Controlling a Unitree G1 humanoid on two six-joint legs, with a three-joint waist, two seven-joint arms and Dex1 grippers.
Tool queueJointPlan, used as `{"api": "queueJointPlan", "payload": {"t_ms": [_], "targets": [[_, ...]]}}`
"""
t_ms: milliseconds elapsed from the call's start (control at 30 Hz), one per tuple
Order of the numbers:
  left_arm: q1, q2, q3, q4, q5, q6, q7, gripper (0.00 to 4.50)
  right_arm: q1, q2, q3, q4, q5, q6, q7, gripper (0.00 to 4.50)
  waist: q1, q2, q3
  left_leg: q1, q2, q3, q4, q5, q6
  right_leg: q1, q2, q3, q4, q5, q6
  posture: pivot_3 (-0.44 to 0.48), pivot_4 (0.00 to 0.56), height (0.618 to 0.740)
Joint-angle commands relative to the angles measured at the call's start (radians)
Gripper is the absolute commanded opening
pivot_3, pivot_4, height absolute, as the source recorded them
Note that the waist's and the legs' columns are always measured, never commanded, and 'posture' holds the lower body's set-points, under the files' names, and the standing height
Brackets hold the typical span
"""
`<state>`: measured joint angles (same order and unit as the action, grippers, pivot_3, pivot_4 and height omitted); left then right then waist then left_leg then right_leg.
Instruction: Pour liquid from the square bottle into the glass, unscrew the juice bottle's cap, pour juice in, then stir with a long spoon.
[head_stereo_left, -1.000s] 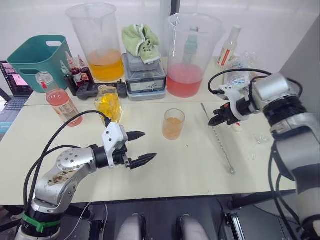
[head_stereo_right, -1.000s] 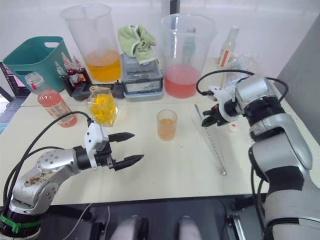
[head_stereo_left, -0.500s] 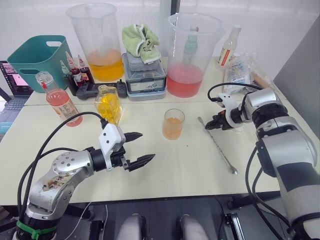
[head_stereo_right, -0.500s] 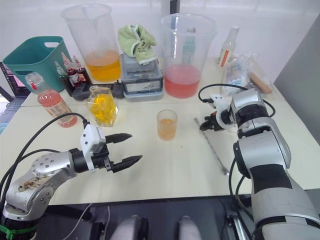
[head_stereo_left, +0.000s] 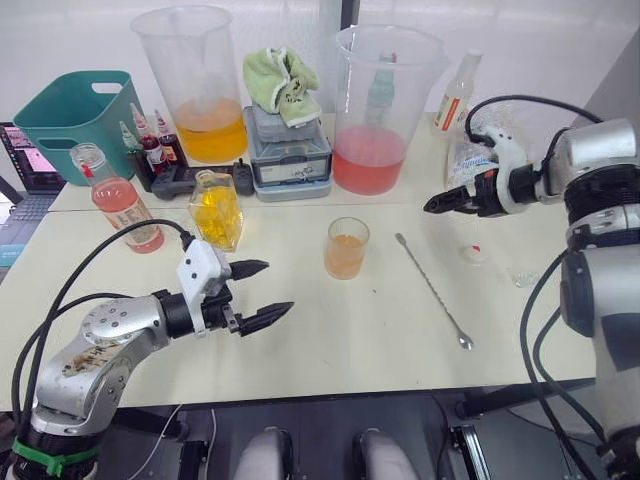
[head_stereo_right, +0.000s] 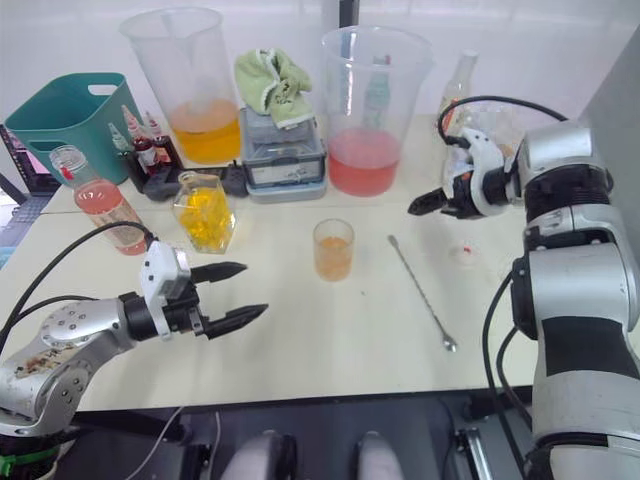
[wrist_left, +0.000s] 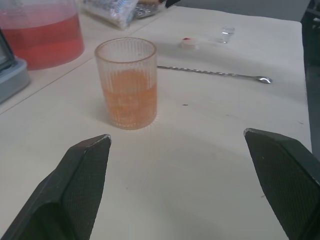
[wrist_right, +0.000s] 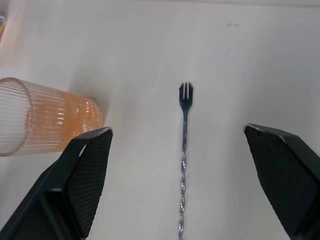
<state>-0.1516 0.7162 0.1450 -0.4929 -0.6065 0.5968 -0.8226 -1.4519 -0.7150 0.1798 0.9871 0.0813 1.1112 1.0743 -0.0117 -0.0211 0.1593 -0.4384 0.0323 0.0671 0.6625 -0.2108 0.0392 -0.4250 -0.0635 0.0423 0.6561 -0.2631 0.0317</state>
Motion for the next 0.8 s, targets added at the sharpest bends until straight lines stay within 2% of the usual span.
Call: {"api": "queueJointPlan", "payload": {"t_ms": [33,100,233,367,467,633,800], "targets": [[0.002,0.038,0.062,0.019,0.014,-0.057,-0.032,4.50,0.088,-0.075,-0.133,-0.258,0.082,-0.075,0.009,4.46,0.004,0.000,0.000,0.000,0.000,0.000,0.000,0.000,0.000,0.000,0.000,0.000,0.000,0.000,0.000,0.000,0.150,0.740],[0.024,0.056,0.079,0.032,0.038,-0.085,-0.039,4.50,0.197,-0.106,-0.242,-0.416,0.181,-0.083,0.058,4.46,0.007,0.000,0.000,0.000,0.000,0.000,0.000,0.000,0.000,0.000,0.000,0.000,0.000,0.000,0.000,0.000,0.150,0.740],[0.063,0.076,0.106,0.060,0.085,-0.136,-0.038,4.50,0.436,-0.135,-0.409,-0.697,0.247,-0.224,0.009,4.46,0.010,0.000,0.000,0.000,0.000,0.000,0.000,0.000,0.000,0.002,0.000,-0.001,-0.001,0.000,0.000,0.000,0.150,0.740],[0.142,0.095,0.150,0.090,0.123,-0.196,-0.062,4.50,0.684,-0.140,-0.579,-0.810,0.335,-0.391,0.062,4.46,0.009,0.000,0.000,0.001,0.000,0.000,0.000,0.000,0.000,0.002,-0.001,0.000,-0.001,0.000,0.000,0.000,0.150,0.740],[0.175,0.075,0.202,0.139,0.104,-0.211,-0.053,4.50,0.896,-0.160,-0.629,-0.921,0.380,-0.456,0.135,4.46,0.014,0.000,0.000,0.002,0.001,0.000,0.000,0.000,0.000,0.004,-0.001,0.000,-0.001,0.000,0.000,0.000,0.150,0.740],[0.279,0.045,0.209,0.171,0.183,-0.308,-0.041,4.50,1.065,-0.110,-0.673,-0.920,0.384,-0.578,0.069,4.46,0.001,0.000,0.000,0.006,0.001,0.003,0.000,0.000,0.000,0.004,-0.001,0.003,-0.001,0.000,0.000,0.000,0.150,0.740],[0.343,0.000,0.249,0.226,0.222,-0.377,0.006,4.50,1.206,-0.064,-0.658,-0.901,0.340,-0.747,0.033,4.46,-0.001,0.000,0.000,0.011,0.002,0.003,-0.001,0.000,0.000,0.009,0.000,0.003,-0.002,0.000,0.000,0.000,0.150,0.740]]}}
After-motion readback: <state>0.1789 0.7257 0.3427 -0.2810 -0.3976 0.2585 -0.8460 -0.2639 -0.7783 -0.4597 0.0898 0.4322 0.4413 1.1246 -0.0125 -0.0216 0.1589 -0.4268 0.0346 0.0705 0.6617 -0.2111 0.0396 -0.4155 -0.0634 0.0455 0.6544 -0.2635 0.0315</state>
